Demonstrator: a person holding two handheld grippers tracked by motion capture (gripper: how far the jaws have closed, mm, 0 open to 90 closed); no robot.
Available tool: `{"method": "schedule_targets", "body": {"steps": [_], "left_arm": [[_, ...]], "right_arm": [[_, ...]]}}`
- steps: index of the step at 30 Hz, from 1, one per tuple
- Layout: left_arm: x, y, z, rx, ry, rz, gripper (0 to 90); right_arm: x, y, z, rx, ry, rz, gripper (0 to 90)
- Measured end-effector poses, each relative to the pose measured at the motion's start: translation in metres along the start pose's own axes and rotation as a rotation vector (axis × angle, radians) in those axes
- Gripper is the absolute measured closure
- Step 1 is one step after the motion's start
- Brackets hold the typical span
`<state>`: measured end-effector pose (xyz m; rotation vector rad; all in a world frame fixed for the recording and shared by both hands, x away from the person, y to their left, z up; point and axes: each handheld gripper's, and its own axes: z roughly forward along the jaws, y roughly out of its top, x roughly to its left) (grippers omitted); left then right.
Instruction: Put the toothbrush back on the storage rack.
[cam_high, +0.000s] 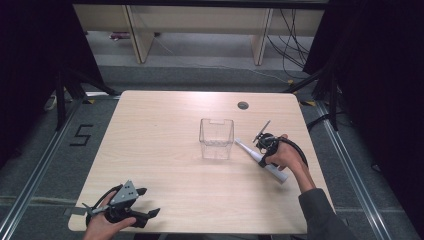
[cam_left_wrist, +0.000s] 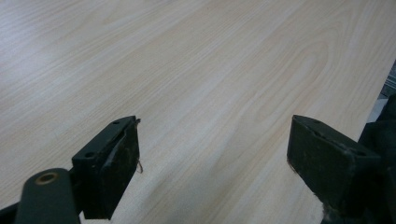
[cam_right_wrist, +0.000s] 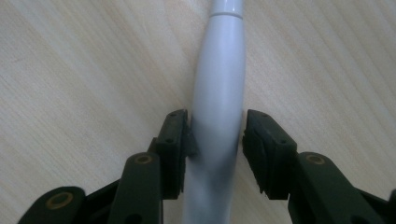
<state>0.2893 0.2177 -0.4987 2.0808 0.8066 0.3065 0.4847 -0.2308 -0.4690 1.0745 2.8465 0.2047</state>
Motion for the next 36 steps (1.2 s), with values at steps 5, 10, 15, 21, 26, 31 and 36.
{"method": "schedule_targets", "body": {"steps": [5, 10, 15, 21, 26, 31, 36], "left_arm": [[0.001, 0.0, -0.001, 0.01, 0.005, 0.014, 16.4], [0.0, 0.0, -0.001, 0.002, 0.002, 0.007, 16.5], [0.0, 0.0, 0.0, -0.002, -0.001, 0.0, 16.4], [0.0, 0.001, -0.001, 0.001, 0.0, 0.008, 16.4], [0.0, 0.001, -0.001, 0.002, 0.0, 0.007, 16.5], [0.0, 0.001, -0.002, 0.001, 0.005, 0.01, 16.5], [0.003, 0.001, -0.004, 0.018, 0.008, 0.031, 16.5]], "right_arm": [[0.002, 0.004, 0.0, 0.034, -0.01, 0.02, 62.3], [-0.003, 0.008, 0.003, 0.068, -0.019, -0.035, 64.7], [-0.002, 0.011, 0.004, 0.098, -0.022, -0.022, 65.8], [-0.003, 0.015, 0.006, 0.12, 0.001, -0.019, 66.4], [-0.006, 0.016, 0.007, 0.143, 0.006, -0.018, 66.6], [-0.006, 0.016, 0.007, 0.148, 0.001, -0.013, 66.7], [-0.006, 0.013, 0.006, 0.128, 0.023, -0.006, 66.8]]}}
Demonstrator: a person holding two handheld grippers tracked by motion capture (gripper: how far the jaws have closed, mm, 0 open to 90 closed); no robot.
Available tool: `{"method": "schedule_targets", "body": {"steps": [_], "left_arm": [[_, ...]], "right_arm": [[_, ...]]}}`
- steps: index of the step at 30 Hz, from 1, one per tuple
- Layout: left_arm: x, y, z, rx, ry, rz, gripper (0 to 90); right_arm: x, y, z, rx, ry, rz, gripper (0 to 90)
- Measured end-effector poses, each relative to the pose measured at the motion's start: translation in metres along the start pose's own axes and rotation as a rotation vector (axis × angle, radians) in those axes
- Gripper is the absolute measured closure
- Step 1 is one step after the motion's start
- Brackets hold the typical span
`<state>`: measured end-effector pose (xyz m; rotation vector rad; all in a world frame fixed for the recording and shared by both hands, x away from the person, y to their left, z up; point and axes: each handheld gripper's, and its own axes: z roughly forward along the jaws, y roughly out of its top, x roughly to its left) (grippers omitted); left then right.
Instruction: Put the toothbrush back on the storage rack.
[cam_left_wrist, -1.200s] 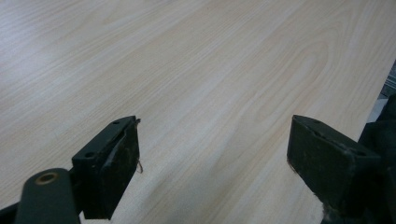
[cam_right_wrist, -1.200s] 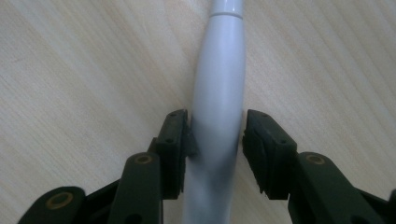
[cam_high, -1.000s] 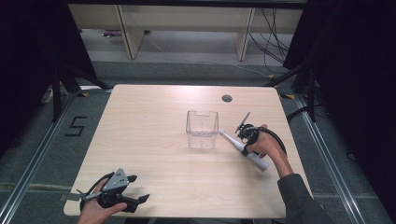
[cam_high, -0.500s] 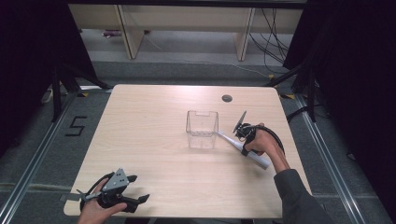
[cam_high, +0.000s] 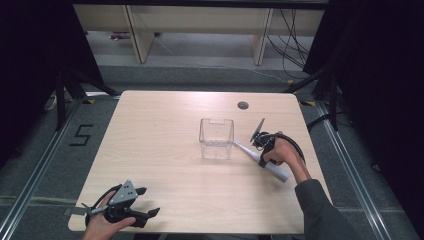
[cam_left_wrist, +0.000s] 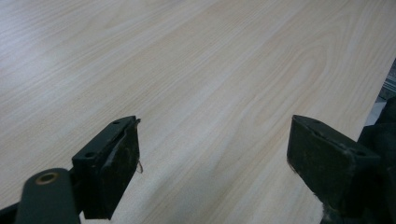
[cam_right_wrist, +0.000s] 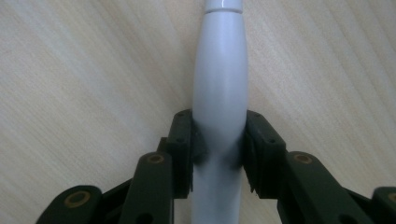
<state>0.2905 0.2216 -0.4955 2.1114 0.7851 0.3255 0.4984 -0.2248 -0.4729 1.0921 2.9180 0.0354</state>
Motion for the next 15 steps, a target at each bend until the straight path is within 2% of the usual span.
{"method": "schedule_targets", "body": {"steps": [3, 4, 5, 7, 8, 9, 10, 11, 12, 15], "left_arm": [[-0.001, 0.0, 0.001, -0.007, -0.001, -0.006, 16.5], [-0.003, 0.0, 0.002, -0.023, -0.004, -0.028, 16.5], [-0.003, 0.0, 0.002, -0.023, -0.004, -0.028, 16.5], [-0.003, 0.0, 0.002, -0.023, -0.002, -0.028, 16.5], [-0.001, 0.0, 0.001, -0.009, -0.002, -0.013, 16.5], [-0.001, 0.0, 0.001, -0.006, -0.003, -0.009, 16.5], [-0.002, -0.001, 0.002, -0.028, -0.008, -0.027, 16.5], [-0.002, -0.001, 0.002, -0.028, -0.008, -0.027, 16.5], [-0.001, -0.001, 0.002, -0.018, 0.001, -0.025, 16.5], [-0.002, -0.001, 0.002, -0.014, 0.0, -0.023, 16.5]], "right_arm": [[-0.002, -0.003, -0.002, -0.003, 0.009, 0.002, 66.8], [-0.003, -0.005, -0.004, -0.023, -0.001, 0.003, 66.9], [-0.004, -0.007, -0.005, -0.042, 0.004, -0.007, 66.9], [-0.004, -0.008, -0.007, -0.041, 0.001, 0.005, 66.9], [-0.002, -0.008, -0.011, -0.034, 0.011, 0.048, 67.0], [-0.004, -0.012, -0.015, -0.066, 0.0, 0.036, 67.0], [-0.003, -0.013, -0.017, -0.074, 0.008, 0.041, 67.0], [-0.003, -0.013, -0.017, -0.074, 0.008, 0.041, 67.0], [-0.006, -0.017, -0.022, -0.116, 0.006, 0.019, 67.0], [-0.007, -0.021, -0.029, -0.142, 0.005, 0.041, 67.0]]}}
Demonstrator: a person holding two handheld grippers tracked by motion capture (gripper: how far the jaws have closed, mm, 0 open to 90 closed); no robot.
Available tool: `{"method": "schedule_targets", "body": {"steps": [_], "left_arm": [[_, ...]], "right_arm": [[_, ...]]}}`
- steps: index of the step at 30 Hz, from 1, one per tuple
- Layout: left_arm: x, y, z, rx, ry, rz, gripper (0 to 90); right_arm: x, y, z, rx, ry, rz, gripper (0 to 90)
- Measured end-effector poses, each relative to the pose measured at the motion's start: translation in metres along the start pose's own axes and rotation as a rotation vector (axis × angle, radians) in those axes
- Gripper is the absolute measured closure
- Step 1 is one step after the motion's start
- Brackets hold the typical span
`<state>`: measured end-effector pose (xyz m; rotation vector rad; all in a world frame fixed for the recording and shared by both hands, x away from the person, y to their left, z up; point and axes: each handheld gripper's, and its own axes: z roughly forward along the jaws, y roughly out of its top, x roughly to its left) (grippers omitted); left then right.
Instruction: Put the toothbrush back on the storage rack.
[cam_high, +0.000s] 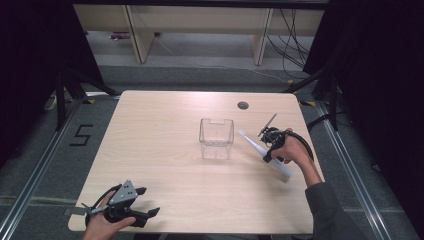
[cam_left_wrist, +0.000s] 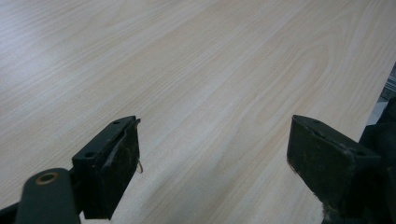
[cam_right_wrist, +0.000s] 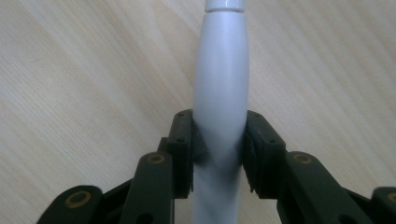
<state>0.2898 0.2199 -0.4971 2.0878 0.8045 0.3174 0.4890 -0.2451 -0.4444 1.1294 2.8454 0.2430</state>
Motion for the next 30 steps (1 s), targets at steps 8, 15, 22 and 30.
{"method": "schedule_targets", "body": {"steps": [8, 15, 22, 30], "left_arm": [[0.001, 0.0, 0.0, -0.013, -0.003, -0.002, 16.5], [0.001, 0.0, -0.001, -0.009, 0.003, 0.0, 16.7], [0.0, -0.001, 0.001, -0.013, 0.0, -0.017, 16.7], [0.001, 0.0, 0.0, -0.008, 0.003, -0.009, 16.8]], "right_arm": [[0.001, -0.007, -0.026, -0.173, -0.019, 0.042, 67.0], [0.002, -0.008, -0.037, -0.332, -0.032, 0.102, 67.0], [0.001, -0.012, -0.039, -0.475, -0.033, 0.097, 67.0], [-0.005, -0.022, -0.036, -0.592, -0.054, 0.098, 67.0]]}}
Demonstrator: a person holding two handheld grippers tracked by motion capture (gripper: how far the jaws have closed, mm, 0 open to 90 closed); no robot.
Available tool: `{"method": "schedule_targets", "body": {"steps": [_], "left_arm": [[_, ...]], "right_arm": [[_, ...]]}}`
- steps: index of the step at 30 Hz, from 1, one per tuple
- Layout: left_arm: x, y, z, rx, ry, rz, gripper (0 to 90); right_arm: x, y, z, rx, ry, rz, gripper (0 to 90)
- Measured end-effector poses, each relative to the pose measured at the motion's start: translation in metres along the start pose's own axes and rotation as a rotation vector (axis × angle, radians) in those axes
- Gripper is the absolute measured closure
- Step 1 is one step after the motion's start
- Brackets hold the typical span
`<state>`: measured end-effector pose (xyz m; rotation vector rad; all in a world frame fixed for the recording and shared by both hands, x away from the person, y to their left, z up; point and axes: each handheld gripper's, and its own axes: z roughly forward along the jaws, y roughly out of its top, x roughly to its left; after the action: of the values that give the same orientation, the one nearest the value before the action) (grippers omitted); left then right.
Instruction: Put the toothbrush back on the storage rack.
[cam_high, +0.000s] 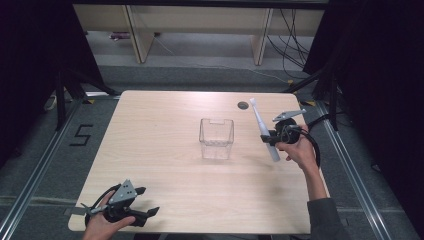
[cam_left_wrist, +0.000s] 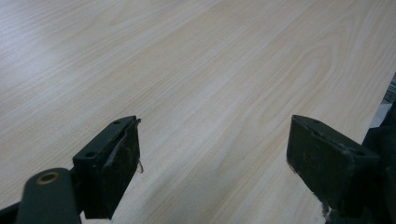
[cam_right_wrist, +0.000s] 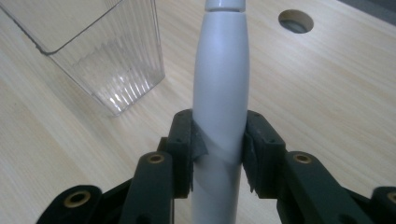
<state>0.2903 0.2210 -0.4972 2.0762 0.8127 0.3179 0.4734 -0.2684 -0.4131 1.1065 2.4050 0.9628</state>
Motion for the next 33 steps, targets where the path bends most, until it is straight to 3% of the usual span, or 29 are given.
{"method": "schedule_targets", "body": {"steps": [1, 2, 6, 10, 11, 12, 14, 16, 17, 21, 24, 26, 33], "left_arm": [[0.0, 0.0, 0.0, 0.0, 0.0, 0.0, 16.8], [0.001, 0.0, -0.001, 0.006, -0.003, 0.013, 16.8], [0.001, 0.0, -0.001, -0.006, 0.002, 0.007, 16.8], [0.002, 0.001, -0.003, 0.023, -0.001, 0.03, 16.8], [0.002, 0.001, -0.003, 0.022, -0.001, 0.029, 16.8], [0.001, 0.001, -0.002, 0.009, 0.004, 0.016, 16.8], [0.001, 0.001, -0.002, 0.008, 0.006, 0.017, 16.8], [0.001, 0.001, -0.002, 0.008, 0.006, 0.015, 16.8], [0.001, 0.0, -0.001, 0.0, -0.004, 0.008, 16.8], [0.001, 0.0, -0.001, -0.003, -0.003, 0.009, 16.8], [0.001, 0.001, -0.002, 0.001, 0.0, 0.001, 16.8], [0.001, 0.0, -0.001, -0.005, -0.002, 0.006, 16.8], [0.002, 0.0, -0.001, -0.009, 0.002, 0.005, 16.8]], "right_arm": [[0.0, 0.0, 0.0, 0.0, 0.0, 0.0, 67.0], [0.001, -0.001, 0.0, -0.026, 0.007, 0.035, 67.0], [0.0, -0.001, -0.003, -0.032, -0.011, 0.032, 66.9], [0.001, 0.0, -0.002, -0.065, -0.009, 0.034, 67.0], [0.002, 0.001, -0.003, -0.068, -0.004, 0.056, 67.0], [0.0, 0.002, -0.001, -0.093, -0.011, 0.029, 67.0], [0.001, 0.003, -0.001, -0.098, -0.01, 0.039, 67.0], [0.0, 0.004, -0.001, -0.124, -0.013, 0.018, 66.9], [0.002, 0.005, 0.0, -0.152, -0.001, 0.041, 67.0], [0.004, 0.006, -0.001, -0.169, -0.006, 0.076, 67.0], [0.002, 0.007, -0.003, -0.184, -0.022, 0.04, 67.0], [0.004, 0.008, -0.003, -0.185, -0.002, 0.076, 67.0], [0.007, 0.014, -0.005, -0.217, -0.001, 0.044, 67.0]]}}
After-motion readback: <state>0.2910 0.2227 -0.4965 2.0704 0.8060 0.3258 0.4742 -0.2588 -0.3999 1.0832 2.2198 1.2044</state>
